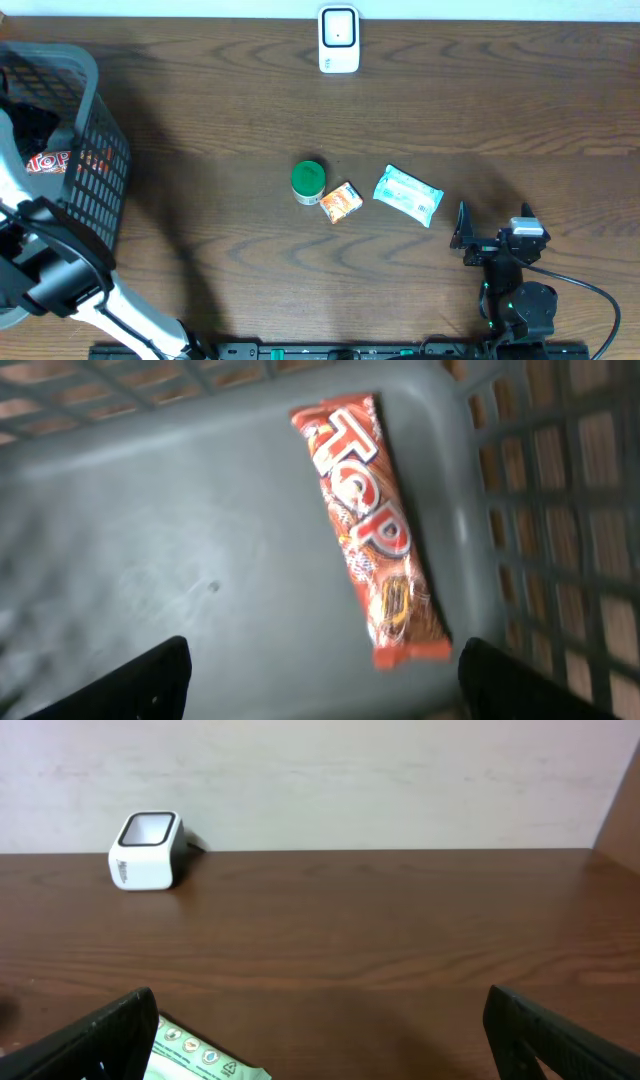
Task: Scan the item barcode
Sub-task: 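Return left gripper into the basket toward the red TOP bar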
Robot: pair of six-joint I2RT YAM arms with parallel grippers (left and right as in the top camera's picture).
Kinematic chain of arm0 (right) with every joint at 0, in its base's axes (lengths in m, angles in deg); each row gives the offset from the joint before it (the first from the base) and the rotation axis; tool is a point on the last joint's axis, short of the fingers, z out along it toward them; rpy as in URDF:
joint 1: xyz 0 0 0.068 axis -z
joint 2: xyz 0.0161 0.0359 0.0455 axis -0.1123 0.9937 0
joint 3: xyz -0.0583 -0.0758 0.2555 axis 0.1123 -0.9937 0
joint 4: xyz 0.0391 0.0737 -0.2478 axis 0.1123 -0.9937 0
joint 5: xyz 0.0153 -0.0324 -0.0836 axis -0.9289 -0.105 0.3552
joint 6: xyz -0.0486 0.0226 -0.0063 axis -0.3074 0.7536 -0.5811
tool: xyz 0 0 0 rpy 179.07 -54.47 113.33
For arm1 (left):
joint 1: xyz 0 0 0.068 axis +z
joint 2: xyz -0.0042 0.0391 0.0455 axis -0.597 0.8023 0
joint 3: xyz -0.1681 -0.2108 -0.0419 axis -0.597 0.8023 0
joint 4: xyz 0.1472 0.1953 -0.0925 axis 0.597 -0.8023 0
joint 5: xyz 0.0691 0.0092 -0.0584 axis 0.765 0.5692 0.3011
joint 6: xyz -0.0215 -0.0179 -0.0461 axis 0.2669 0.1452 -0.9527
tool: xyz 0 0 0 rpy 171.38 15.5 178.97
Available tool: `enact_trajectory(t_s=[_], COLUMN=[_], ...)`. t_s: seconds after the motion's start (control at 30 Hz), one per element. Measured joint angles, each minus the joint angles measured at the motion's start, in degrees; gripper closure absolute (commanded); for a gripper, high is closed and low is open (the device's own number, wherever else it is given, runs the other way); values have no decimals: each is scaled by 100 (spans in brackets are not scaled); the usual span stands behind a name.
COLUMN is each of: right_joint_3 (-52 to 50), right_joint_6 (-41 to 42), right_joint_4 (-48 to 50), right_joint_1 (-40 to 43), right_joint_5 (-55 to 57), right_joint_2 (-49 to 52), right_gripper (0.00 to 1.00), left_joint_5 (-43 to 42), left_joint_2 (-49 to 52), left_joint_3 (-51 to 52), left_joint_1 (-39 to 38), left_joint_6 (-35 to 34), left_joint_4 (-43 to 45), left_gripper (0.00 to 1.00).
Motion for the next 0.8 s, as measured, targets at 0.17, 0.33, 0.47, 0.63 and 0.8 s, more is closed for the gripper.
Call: enact_trajectory(t_s=[0.17,0.33,0.47,0.63,0.8], right_joint_3=[0,0,0,0,0], right_joint_6=[0,0,2,0,0], right_joint_4=[0,0,0,0,0], right_joint_1=[0,0,0,0,0], right_joint_5=[0,0,0,0,0], right_joint_2=[0,0,0,0,0], right_gripper=[1,1,1,1,1], left_joint_5=[2,2,0,-2,-2], left_joint_2=[393,719,903,1134,1401], left_joint_3=[0,0,0,0,0], left_joint_1=[0,0,0,0,0], left_joint_6=[-122,-245,-269,-284,-284], left_joint_4=[439,774,951,1034,1034], left_gripper=[14,14,13,13,14])
